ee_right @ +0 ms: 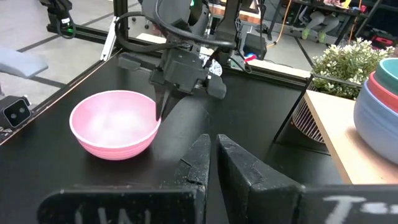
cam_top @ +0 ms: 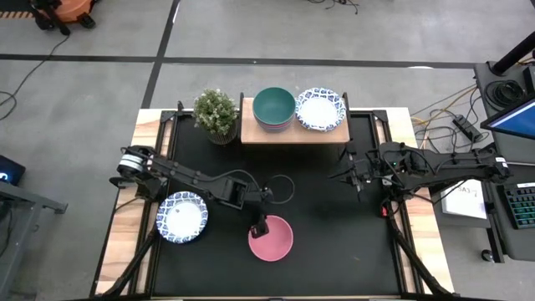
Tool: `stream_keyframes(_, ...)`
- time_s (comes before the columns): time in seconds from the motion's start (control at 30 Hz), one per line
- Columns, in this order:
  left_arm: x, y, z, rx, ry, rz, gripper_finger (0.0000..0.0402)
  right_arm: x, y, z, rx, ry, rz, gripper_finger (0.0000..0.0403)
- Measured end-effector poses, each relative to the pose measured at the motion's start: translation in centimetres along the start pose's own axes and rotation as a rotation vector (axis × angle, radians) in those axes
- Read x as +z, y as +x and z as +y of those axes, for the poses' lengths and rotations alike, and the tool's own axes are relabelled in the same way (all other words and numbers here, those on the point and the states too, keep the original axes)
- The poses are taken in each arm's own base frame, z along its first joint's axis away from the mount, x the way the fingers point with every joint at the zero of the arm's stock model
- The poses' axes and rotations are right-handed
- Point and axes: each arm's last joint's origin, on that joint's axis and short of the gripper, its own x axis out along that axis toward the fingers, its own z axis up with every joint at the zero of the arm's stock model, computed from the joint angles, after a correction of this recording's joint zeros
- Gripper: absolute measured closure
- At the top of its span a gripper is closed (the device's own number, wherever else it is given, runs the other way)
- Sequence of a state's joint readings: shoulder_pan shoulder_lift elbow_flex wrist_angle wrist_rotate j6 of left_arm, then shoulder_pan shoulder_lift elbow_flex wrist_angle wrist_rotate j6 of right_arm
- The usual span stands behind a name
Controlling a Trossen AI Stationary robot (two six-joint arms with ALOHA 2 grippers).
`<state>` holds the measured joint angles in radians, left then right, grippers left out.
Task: Place and stack bowls onto a shelf
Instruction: Stack the pink bowl on top of the green bowl
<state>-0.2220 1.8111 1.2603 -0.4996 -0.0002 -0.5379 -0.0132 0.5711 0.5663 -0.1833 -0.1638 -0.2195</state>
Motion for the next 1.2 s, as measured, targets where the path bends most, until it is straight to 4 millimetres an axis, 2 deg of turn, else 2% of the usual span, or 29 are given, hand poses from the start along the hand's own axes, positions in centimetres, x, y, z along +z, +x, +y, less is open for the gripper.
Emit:
stream_keyframes(0.17,0.0,-0.1,0.1,-0.007,-0.022,0.009,0.0398,0.0,0.0,0.0,0.000,0.004,0.000,0.0385)
stream_keyframes(0.23,0.4,-0.8,0.0,-0.016,-0.017,0.013,0.0399,0.0,0.0,0.0,0.000,0.009,0.001,0.0385)
stream_keyframes(0.4,2.7,-5.8,0.4,-0.034,0.003,-0.047,0.0400,0.0,0.0,0.0,-0.001,0.010,0.002,0.0385)
stream_keyframes(0.53,5.0,-11.1,2.2,-0.019,-0.009,-0.133,0.0401,0.0,0.0,0.0,-0.001,0.010,0.001,0.0385)
stream_keyframes(0.67,6.9,-16.4,5.4,0.082,-0.086,-0.225,0.0401,0.0,0.0,0.0,-0.001,0.017,0.002,0.0385)
stream_keyframes(0.87,9.6,-23.5,11.6,0.231,-0.239,-0.346,0.0401,0.0,0.0,0.0,-0.001,0.018,0.001,0.0385)
stream_keyframes(1.07,11.5,-28.1,17.9,0.362,-0.277,-0.456,0.0401,0.0,0.0,0.0,-0.005,0.020,0.003,0.0385)
stream_keyframes(1.2,12.5,-29.5,20.9,0.375,-0.287,-0.493,0.0401,0.0,0.0,0.0,-0.006,0.023,0.004,0.0385)
